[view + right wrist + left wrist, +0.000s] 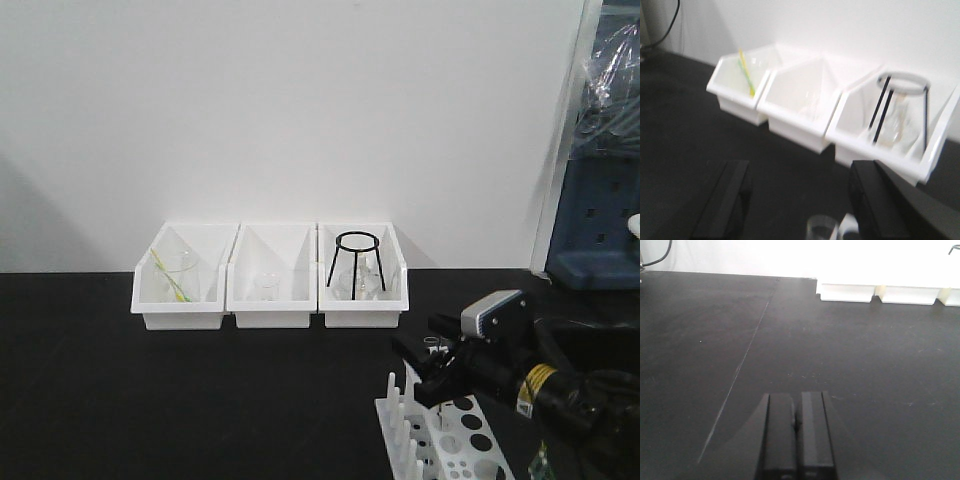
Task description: Flip and reinsert test tube from rack
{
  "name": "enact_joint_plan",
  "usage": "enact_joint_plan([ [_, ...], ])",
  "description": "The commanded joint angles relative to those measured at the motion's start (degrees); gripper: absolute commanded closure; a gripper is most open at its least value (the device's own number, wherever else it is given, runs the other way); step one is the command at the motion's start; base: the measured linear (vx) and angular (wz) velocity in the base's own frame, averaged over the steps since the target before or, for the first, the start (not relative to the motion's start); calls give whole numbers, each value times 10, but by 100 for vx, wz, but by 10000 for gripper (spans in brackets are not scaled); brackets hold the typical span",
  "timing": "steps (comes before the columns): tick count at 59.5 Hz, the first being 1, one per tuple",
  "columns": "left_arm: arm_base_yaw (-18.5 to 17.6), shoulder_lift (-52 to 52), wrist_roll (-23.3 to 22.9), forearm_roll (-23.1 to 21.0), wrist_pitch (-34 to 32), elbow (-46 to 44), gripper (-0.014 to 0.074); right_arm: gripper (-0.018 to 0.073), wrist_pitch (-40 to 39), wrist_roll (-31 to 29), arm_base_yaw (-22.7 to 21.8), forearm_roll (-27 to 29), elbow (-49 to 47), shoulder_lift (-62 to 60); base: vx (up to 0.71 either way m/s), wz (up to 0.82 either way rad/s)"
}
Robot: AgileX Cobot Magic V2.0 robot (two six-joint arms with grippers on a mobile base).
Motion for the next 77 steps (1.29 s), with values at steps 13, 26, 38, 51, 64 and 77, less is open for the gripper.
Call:
enact_joint_plan([
  [13, -4, -7, 0, -2, -50, 1, 603, 64, 25, 173, -3, -121, -16, -218, 0, 0],
  [26, -4, -7, 0, -2, -50, 1, 603, 64, 87, 308, -3, -225, 100, -388, 0, 0],
  [38, -4, -7, 0, -2, -50, 1, 603, 65, 157, 357, -3, -227, 205, -514, 0, 0],
  [51, -4, -7, 0, -2, -50, 1, 603, 66, 157, 365, -3, -232, 249, -600, 0, 0],
  [64, -4, -7, 0, -2, -50, 1, 603, 83, 164, 362, -3, -246, 251, -639, 0, 0],
  [77, -4, -7, 0, -2, -50, 1, 603, 239, 266, 352, -3, -177, 251, -665, 0, 0],
])
